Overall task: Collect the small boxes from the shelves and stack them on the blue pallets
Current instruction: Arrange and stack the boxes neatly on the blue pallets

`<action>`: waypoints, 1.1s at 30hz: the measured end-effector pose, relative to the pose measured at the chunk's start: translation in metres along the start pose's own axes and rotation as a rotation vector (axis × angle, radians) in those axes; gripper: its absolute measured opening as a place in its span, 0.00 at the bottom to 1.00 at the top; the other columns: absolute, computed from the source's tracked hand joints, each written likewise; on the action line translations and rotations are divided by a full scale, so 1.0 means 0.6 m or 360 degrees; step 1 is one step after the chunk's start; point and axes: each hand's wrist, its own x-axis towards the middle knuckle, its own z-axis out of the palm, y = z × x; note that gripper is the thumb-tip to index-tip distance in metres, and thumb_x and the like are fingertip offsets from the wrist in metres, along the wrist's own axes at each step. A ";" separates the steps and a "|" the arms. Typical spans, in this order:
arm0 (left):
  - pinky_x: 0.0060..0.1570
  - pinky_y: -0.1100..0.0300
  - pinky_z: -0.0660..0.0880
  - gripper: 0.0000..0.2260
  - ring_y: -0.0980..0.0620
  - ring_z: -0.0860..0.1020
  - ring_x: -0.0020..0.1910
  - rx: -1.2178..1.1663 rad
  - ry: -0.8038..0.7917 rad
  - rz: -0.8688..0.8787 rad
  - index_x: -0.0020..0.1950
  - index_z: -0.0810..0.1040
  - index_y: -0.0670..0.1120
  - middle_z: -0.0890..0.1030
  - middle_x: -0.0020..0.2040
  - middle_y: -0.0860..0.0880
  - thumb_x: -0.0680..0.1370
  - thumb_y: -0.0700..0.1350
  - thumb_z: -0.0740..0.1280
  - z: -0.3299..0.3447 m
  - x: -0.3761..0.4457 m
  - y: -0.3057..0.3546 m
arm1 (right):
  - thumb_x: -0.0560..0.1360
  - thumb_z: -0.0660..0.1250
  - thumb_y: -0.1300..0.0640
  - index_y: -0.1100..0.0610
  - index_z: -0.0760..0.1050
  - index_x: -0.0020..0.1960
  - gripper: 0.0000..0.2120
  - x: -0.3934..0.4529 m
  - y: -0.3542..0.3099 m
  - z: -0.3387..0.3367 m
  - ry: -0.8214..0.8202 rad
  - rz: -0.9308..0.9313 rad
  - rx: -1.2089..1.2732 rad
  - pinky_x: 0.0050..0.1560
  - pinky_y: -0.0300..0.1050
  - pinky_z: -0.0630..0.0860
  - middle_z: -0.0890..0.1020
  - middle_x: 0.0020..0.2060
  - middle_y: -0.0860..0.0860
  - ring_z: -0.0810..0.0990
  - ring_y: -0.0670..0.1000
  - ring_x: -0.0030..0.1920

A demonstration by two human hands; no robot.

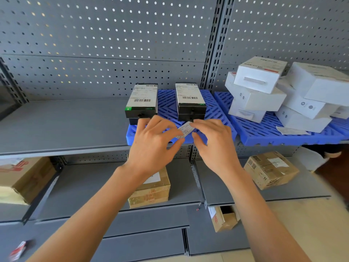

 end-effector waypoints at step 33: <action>0.51 0.46 0.71 0.12 0.48 0.79 0.55 0.0019 -0.0149 -0.0154 0.53 0.84 0.48 0.84 0.54 0.53 0.79 0.51 0.64 -0.014 -0.034 -0.060 | 0.79 0.68 0.55 0.52 0.81 0.60 0.11 -0.009 -0.056 0.017 -0.0068 0.0072 0.0006 0.62 0.49 0.65 0.82 0.56 0.43 0.74 0.49 0.60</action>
